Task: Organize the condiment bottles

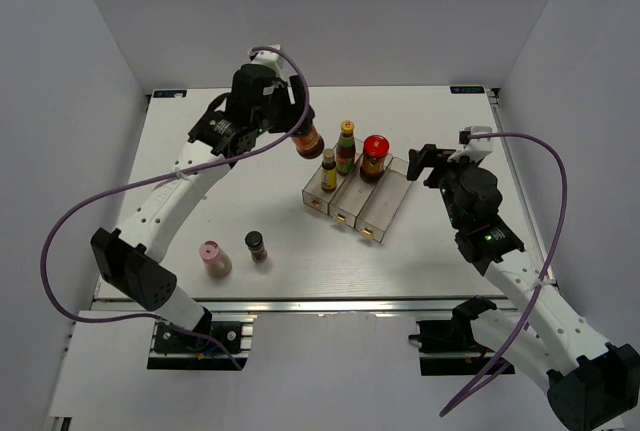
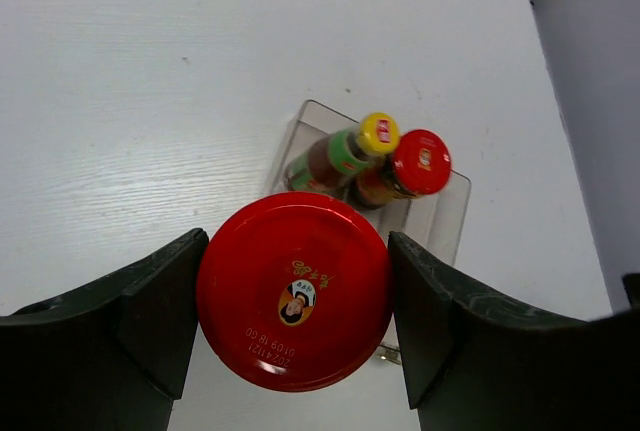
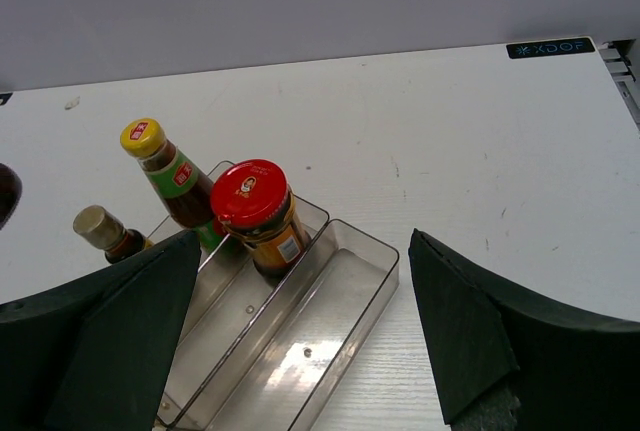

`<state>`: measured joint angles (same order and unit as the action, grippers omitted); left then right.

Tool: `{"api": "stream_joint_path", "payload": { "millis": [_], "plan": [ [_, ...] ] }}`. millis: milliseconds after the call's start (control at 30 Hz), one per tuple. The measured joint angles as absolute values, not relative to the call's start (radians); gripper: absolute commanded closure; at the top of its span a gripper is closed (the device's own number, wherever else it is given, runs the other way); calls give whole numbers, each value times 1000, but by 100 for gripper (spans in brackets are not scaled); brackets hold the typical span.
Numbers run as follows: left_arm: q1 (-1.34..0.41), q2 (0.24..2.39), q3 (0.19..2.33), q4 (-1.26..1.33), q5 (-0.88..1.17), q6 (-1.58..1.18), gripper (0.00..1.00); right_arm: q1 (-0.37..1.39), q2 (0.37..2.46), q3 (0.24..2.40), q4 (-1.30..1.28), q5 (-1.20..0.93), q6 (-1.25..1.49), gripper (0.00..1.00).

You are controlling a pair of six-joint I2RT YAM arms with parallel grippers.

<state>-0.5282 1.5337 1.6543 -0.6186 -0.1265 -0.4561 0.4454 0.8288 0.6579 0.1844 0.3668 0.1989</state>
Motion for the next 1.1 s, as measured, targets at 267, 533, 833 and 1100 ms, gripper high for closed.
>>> {"api": "stream_joint_path", "payload": {
  "millis": [267,533,833,1100],
  "plan": [
    [-619,1624,1721,-606,-44,-415,83,445,826,656,183,394,197,11],
    [-689,1681,1742,-604,-29,-382,84,445,823,650,183,418,195,11],
    [-729,1787,1750,-572,-4,-373,84,445,823,638,160,451,192,11],
    [-747,1920,1779,-567,12,-345,84,445,798,626,127,487,191,11]
  ]
}}
